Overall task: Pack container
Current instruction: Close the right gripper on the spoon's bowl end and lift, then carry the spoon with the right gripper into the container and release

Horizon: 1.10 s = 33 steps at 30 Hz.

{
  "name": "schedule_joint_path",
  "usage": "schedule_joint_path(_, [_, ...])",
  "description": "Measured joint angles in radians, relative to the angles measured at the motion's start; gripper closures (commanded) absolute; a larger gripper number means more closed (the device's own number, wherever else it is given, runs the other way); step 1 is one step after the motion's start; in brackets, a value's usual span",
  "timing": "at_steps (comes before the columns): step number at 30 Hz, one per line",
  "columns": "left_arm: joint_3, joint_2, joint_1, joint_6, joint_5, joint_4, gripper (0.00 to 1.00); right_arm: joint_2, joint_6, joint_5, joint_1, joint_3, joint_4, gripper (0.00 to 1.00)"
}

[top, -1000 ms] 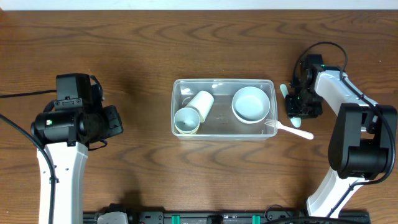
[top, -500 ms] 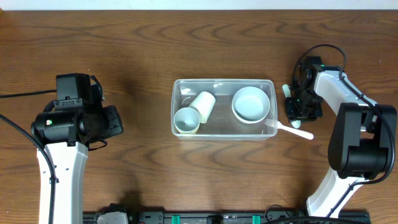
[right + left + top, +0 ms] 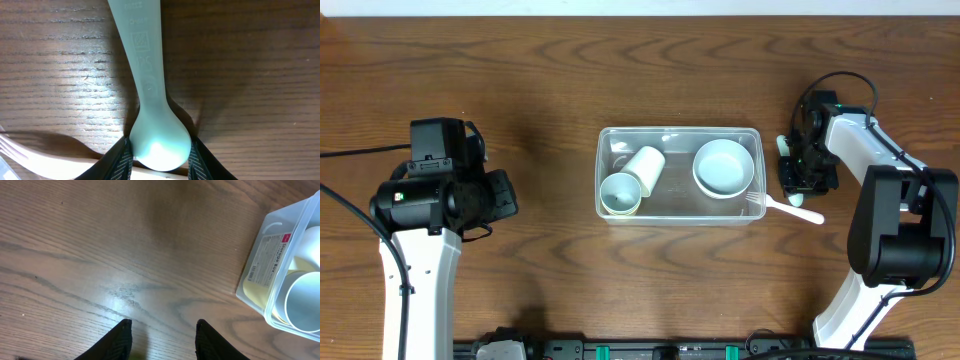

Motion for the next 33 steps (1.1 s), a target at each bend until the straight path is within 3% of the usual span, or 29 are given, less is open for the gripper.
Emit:
schedule_joint_path(11, [0.000, 0.000, 0.000, 0.000, 0.000, 0.000, 0.58, -0.014, 0.023, -0.005, 0.000, 0.133, -0.120, 0.84])
schedule_joint_path(17, [0.000, 0.000, 0.000, 0.000, 0.000, 0.000, 0.58, -0.242, -0.003, -0.005, 0.022, 0.270, -0.166, 0.82])
schedule_joint_path(22, [0.000, 0.001, 0.000, 0.000, 0.000, 0.000, 0.58, -0.466, -0.096, -0.042, 0.136, 0.315, -0.190, 0.82])
schedule_joint_path(26, [0.000, 0.001, 0.000, 0.000, 0.000, 0.000, 0.58, -0.516, -0.200, -0.071, 0.261, 0.315, -0.232, 0.81])
schedule_joint_path(28, [0.000, 0.001, 0.000, 0.000, 0.000, 0.000, 0.58, -0.512, -0.256, -0.078, 0.320, 0.314, -0.241, 0.89])
schedule_joint_path(31, [0.000, 0.001, 0.000, 0.000, 0.000, 0.000, 0.58, -0.493, -0.345, -0.083, 0.406, 0.311, -0.241, 0.90])
schedule_joint_path(33, [0.000, 0.001, 0.000, 0.000, 0.000, 0.000, 0.58, -0.477, -0.390, -0.084, 0.447, 0.305, -0.239, 0.97])
